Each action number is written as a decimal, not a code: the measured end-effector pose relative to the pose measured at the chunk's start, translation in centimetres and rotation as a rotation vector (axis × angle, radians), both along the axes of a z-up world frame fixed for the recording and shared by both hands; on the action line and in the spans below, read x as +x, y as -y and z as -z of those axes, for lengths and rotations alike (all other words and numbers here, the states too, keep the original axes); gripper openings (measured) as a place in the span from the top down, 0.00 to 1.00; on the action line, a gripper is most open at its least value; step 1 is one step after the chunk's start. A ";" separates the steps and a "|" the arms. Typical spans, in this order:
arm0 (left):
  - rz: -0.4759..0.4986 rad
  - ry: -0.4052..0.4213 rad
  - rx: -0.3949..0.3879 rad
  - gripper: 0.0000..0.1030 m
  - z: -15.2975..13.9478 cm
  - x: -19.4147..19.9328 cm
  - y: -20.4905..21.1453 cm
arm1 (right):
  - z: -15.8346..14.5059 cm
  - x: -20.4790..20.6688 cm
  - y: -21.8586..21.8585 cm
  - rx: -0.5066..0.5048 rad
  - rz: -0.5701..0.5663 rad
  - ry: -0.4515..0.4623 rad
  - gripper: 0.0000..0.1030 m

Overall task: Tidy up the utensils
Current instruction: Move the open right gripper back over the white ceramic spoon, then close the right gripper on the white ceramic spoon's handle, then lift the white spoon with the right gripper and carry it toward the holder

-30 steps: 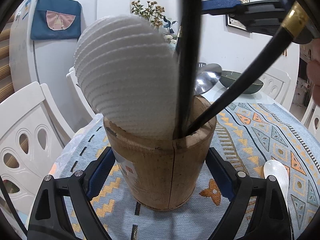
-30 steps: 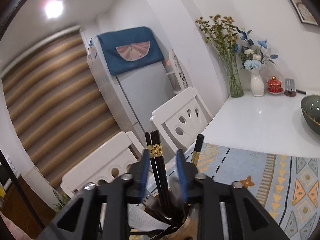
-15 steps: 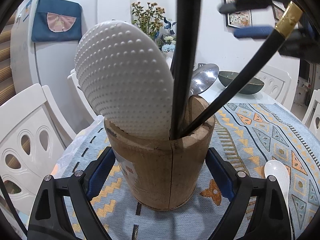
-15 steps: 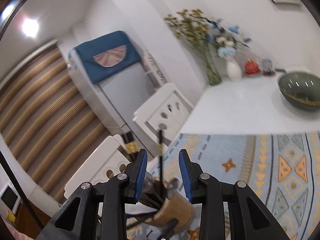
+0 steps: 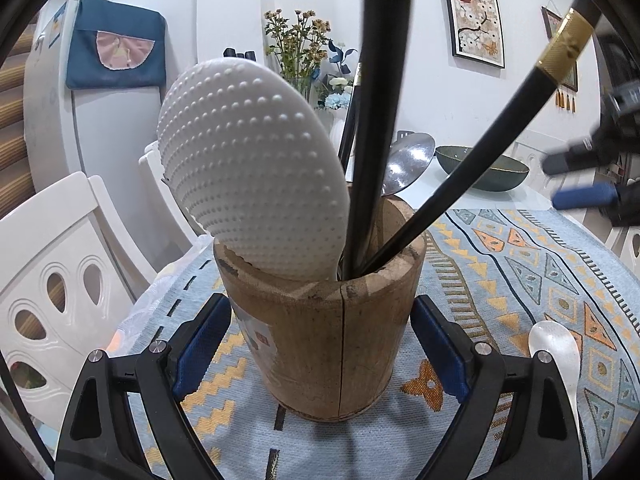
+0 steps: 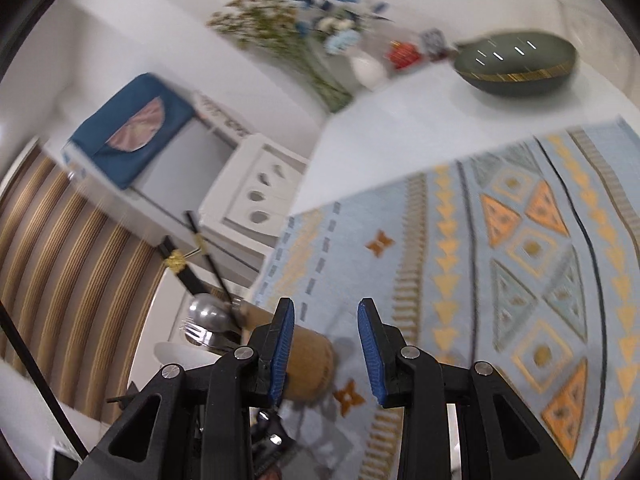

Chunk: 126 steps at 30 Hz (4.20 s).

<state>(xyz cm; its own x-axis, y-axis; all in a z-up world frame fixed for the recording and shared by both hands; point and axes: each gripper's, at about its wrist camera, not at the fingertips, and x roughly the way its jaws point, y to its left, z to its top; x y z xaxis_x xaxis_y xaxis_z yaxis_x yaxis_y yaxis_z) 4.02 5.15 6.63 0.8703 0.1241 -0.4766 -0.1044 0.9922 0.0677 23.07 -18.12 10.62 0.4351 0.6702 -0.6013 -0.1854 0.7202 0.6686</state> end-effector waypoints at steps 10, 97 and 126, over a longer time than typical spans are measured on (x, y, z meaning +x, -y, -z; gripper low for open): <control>0.000 0.000 0.000 0.11 0.0 0.0 0.0 | 6.5 -0.9 5.3 -0.018 0.096 -0.321 0.69; 0.015 -0.037 -0.040 0.10 0.6 0.6 -0.8 | 10.0 1.6 -10.5 -0.722 -0.386 -0.331 0.88; 0.014 -0.026 -0.034 0.10 0.6 0.4 -0.8 | 9.6 1.1 -6.5 -0.623 -0.358 -0.243 0.89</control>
